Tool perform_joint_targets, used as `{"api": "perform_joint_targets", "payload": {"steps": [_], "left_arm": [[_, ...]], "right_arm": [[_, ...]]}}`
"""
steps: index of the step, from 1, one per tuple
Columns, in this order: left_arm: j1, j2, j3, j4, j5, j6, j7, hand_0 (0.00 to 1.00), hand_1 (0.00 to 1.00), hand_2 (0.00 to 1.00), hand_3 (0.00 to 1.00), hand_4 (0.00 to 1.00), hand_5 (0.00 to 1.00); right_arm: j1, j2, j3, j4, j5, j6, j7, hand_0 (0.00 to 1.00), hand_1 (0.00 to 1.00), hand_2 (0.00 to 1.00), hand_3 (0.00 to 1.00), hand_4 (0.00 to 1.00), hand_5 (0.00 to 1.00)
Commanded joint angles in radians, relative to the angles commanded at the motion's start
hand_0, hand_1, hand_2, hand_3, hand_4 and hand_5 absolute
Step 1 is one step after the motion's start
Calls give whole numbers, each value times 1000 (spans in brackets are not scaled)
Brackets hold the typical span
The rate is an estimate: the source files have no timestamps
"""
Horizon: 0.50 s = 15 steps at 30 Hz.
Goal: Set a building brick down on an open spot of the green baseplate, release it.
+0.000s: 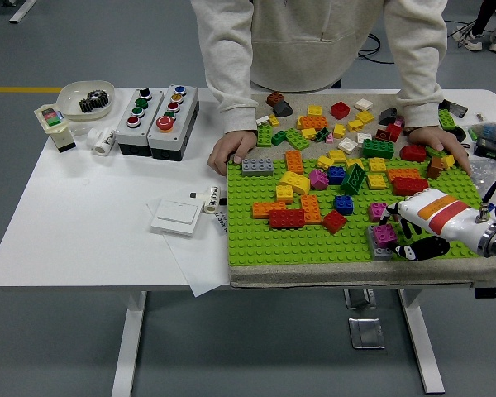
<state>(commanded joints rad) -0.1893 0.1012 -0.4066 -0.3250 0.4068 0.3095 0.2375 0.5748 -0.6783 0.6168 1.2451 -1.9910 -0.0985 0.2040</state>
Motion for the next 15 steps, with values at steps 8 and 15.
{"api": "perform_joint_targets", "payload": {"steps": [8, 15], "left_arm": [[2, -1, -1, 0, 3, 1, 2, 605, 679, 643, 546, 558, 599], [3, -1, -4, -1, 8, 1, 4, 607, 679, 643, 546, 558, 599]], "right_arm": [[-7, 14, 8, -7, 2, -6, -2, 321, 251, 320, 498, 569, 298], [-10, 18, 5, -6, 1, -4, -5, 322, 251, 320, 500, 568, 297]]}}
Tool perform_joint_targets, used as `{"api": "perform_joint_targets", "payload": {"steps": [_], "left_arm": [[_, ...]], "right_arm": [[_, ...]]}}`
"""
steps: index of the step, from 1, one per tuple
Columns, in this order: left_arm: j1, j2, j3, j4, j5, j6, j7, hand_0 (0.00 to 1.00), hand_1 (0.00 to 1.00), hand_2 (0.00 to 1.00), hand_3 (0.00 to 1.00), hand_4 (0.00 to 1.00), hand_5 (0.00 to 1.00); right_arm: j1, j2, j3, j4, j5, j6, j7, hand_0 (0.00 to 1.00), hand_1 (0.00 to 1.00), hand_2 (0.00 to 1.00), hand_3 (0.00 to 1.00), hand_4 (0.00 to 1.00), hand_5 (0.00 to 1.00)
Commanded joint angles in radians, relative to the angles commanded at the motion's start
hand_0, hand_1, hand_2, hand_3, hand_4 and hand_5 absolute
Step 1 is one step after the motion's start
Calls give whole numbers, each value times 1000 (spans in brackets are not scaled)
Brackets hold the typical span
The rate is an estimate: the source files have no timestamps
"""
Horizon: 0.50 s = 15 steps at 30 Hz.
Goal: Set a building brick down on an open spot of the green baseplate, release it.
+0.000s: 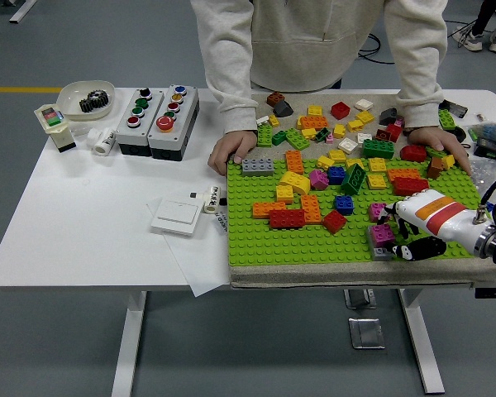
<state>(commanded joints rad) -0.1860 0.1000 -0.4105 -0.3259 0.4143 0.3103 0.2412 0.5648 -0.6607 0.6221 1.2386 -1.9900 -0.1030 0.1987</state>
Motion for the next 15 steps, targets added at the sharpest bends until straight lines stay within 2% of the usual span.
{"api": "perform_joint_targets", "payload": {"steps": [15], "left_arm": [[2, 0, -3, -1, 8, -2, 2, 605, 679, 643, 546, 558, 599]], "right_arm": [[-2, 1, 7, 0, -10, 7, 3, 323, 253, 327, 512, 573, 295]]}}
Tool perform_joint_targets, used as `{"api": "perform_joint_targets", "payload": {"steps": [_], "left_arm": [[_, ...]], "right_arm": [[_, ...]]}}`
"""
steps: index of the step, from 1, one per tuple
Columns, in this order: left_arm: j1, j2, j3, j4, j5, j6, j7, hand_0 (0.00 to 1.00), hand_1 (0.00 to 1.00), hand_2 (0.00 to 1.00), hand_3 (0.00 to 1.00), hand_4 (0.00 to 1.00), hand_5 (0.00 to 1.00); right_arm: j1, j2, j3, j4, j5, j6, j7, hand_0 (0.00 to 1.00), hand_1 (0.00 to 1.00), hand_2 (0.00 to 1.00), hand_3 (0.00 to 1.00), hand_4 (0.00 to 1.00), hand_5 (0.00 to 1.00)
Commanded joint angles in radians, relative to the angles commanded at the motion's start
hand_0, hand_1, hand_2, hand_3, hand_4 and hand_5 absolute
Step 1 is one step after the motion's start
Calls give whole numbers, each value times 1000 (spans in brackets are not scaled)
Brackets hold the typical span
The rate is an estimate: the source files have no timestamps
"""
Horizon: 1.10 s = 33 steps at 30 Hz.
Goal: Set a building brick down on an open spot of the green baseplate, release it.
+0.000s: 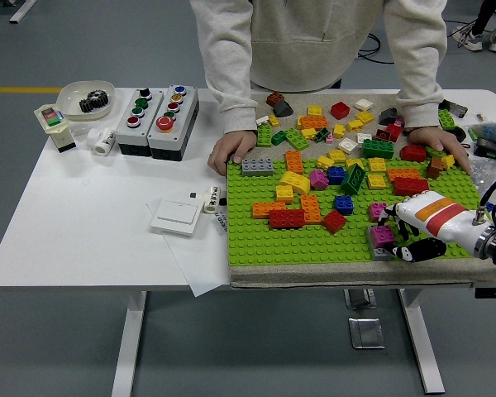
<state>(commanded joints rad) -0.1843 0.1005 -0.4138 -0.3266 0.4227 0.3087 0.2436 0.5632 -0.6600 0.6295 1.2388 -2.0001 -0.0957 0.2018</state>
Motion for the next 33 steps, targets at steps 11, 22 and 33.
{"api": "perform_joint_targets", "payload": {"steps": [11, 22, 33], "left_arm": [[-2, 0, 4, -1, -6, 1, -2, 605, 679, 643, 546, 558, 598], [-4, 0, 4, -1, -8, 1, -3, 604, 679, 644, 545, 558, 598], [-6, 1, 7, -1, -10, 1, -4, 604, 679, 643, 545, 558, 596]], "right_arm": [[2, 1, 5, 4, -3, 6, 3, 328, 256, 331, 548, 599, 296], [4, 3, 7, -8, -6, 10, 3, 333, 259, 337, 584, 640, 305], [5, 4, 8, -8, -14, 18, 3, 342, 267, 351, 613, 698, 319]]}}
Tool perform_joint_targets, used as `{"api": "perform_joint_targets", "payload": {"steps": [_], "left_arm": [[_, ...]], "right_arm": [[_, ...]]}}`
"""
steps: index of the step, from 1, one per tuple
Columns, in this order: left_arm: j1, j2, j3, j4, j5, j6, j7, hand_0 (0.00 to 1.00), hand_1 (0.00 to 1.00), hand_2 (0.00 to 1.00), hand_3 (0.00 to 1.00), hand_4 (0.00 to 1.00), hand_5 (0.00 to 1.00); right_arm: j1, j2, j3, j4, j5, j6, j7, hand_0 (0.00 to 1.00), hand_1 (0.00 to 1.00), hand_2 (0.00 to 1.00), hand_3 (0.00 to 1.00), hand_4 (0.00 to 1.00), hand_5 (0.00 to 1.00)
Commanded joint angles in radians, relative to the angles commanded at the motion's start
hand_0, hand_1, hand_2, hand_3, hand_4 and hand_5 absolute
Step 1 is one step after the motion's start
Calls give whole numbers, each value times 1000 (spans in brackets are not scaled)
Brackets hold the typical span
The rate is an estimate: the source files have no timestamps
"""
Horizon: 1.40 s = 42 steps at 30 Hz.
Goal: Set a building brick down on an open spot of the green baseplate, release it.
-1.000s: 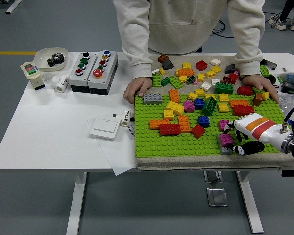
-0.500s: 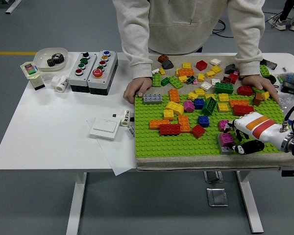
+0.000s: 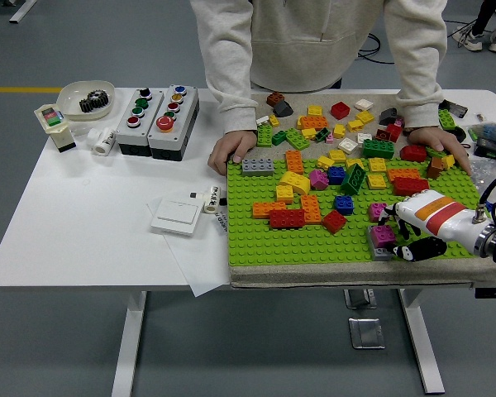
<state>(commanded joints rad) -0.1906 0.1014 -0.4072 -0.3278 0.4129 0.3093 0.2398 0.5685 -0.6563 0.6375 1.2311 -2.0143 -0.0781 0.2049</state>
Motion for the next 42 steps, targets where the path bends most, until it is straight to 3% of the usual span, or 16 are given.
{"api": "perform_joint_targets", "payload": {"steps": [16, 17, 31, 36, 41, 42], "left_arm": [[-2, 1, 2, 0, -3, 0, -2, 604, 680, 641, 545, 556, 594], [-2, 1, 2, 0, -3, 0, -2, 604, 680, 641, 545, 556, 593], [-1, 1, 1, 0, -1, 0, 1, 606, 680, 641, 545, 556, 595], [1, 1, -1, 0, 2, -1, 1, 606, 680, 640, 545, 555, 595], [4, 1, -5, 1, 10, -1, 2, 606, 679, 640, 544, 556, 596], [4, 1, -6, 1, 12, -1, 3, 606, 679, 640, 544, 556, 596]], "right_arm": [[2, 2, 4, -4, -12, -5, 2, 344, 271, 361, 654, 746, 337], [2, 2, 4, -4, -13, -5, 2, 345, 274, 364, 745, 785, 343], [-1, 0, 10, 3, -20, -8, 3, 346, 276, 367, 795, 815, 352], [-15, -8, 32, 24, -29, -1, 2, 348, 282, 384, 806, 850, 352], [-63, -29, 114, 80, -62, -12, 3, 348, 282, 384, 806, 850, 352], [-72, -31, 129, 86, -66, -14, 3, 380, 304, 422, 817, 897, 358]]}}
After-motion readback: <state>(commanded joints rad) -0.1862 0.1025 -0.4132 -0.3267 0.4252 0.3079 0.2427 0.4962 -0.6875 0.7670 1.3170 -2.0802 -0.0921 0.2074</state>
